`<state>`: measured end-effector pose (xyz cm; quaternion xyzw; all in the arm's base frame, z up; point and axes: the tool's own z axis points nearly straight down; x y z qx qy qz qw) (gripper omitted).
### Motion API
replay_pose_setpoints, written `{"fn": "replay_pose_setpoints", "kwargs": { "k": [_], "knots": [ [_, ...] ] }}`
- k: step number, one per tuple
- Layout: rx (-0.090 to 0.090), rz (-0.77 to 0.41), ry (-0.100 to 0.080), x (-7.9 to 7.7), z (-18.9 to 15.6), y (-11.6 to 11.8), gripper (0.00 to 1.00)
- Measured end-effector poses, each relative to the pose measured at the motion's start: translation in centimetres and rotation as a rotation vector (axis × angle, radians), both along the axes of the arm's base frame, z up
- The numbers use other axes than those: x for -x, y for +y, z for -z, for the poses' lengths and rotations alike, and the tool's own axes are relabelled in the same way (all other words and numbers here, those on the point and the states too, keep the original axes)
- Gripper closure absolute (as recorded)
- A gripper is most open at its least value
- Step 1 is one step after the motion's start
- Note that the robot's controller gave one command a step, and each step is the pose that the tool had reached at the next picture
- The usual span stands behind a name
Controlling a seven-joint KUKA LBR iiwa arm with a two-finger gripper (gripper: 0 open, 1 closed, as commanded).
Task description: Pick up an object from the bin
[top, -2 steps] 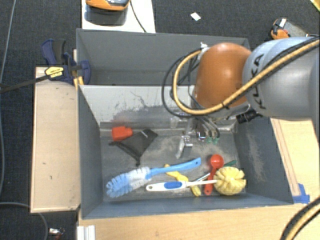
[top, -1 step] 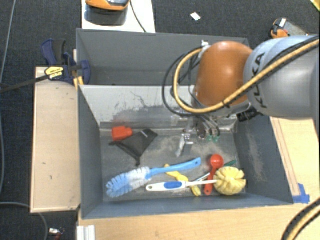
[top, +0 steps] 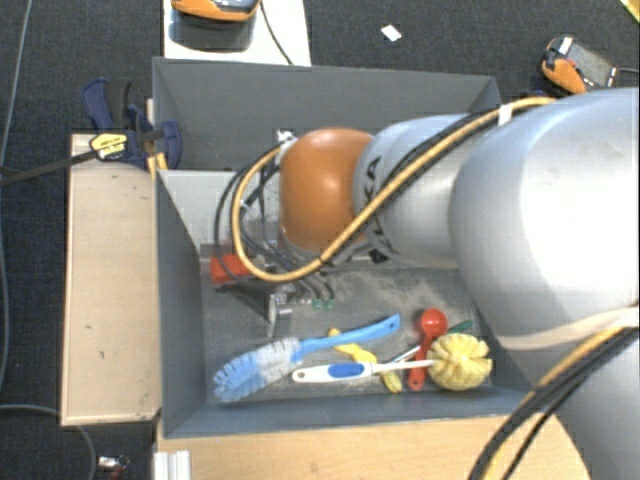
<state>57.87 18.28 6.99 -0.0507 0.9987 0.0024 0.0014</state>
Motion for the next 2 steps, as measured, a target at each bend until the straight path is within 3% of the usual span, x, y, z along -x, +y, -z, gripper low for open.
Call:
{"fn": "replay_pose_setpoints", "kwargs": {
  "k": [1, 2],
  "knots": [
    [0.005, -0.167, -0.017, 0.1, -5.1, -1.7, 0.00],
    [0.002, 0.155, -0.002, 0.0, -3.0, -4.8, 0.00]
  ]
}}
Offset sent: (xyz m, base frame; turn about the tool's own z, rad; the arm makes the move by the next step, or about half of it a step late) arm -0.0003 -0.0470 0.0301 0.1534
